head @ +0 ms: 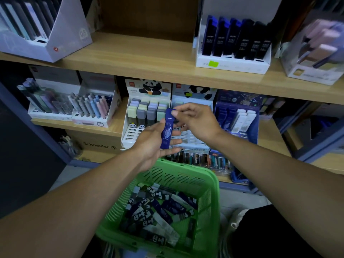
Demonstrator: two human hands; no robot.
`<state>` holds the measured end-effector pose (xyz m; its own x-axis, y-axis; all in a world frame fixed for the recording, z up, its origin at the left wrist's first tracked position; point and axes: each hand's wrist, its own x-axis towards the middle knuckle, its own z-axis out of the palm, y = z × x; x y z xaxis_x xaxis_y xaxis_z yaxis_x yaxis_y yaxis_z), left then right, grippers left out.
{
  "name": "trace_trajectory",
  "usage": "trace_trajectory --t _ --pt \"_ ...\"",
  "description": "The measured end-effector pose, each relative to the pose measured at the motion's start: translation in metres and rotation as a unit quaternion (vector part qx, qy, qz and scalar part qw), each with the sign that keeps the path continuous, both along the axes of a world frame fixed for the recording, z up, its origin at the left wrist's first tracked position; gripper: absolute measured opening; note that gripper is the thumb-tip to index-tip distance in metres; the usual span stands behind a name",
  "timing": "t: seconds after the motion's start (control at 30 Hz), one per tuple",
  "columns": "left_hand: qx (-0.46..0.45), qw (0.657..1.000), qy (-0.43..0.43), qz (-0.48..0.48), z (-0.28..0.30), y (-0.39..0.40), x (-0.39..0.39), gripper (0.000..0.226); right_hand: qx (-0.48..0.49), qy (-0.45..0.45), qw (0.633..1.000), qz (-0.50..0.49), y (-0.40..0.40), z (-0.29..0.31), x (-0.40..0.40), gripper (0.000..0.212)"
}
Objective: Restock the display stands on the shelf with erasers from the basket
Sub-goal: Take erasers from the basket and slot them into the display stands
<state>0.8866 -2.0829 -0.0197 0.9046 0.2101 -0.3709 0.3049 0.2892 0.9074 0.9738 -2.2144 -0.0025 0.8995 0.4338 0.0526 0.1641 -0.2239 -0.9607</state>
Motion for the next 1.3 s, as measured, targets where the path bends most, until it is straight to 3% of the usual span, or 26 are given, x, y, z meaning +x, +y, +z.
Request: trace_trajectory --t 0.17,0.33,0.43,0.63,0.93,1.2,1.3 --pt "0.077 0.996 -0.003 -0.055 0.0 -0.027 0.007 0.037 -0.017 -0.016 0.999 -0.023 -0.034 0.0 0.001 0.009" --pt "0.222 0.965 -0.115 -0.081 -0.004 -0.062 0.018 0.033 -0.081 -0.102 0.991 -0.044 -0.085 -0.002 0.011 0.008" --pt "0.254 0.945 -0.162 -0.129 -0.001 -0.077 0.027 0.043 -0.088 -0.138 0.985 -0.061 -0.106 -0.006 0.014 0.006" --pt "0.291 0.93 -0.172 -0.147 -0.002 -0.108 0.051 0.045 -0.138 -0.223 0.959 -0.106 -0.136 -0.009 0.027 0.005" --pt "0.456 0.856 -0.142 -0.195 -0.014 -0.13 0.068 0.067 -0.177 -0.2 0.959 -0.095 -0.151 -0.024 0.042 0.004" --pt "0.544 0.791 -0.149 -0.235 -0.019 -0.129 0.073 0.077 -0.167 -0.191 0.963 -0.092 -0.157 -0.029 0.053 0.008" --pt "0.557 0.781 -0.146 -0.241 -0.019 -0.13 0.076 0.077 -0.177 -0.198 0.96 -0.093 -0.16 -0.03 0.056 0.01"
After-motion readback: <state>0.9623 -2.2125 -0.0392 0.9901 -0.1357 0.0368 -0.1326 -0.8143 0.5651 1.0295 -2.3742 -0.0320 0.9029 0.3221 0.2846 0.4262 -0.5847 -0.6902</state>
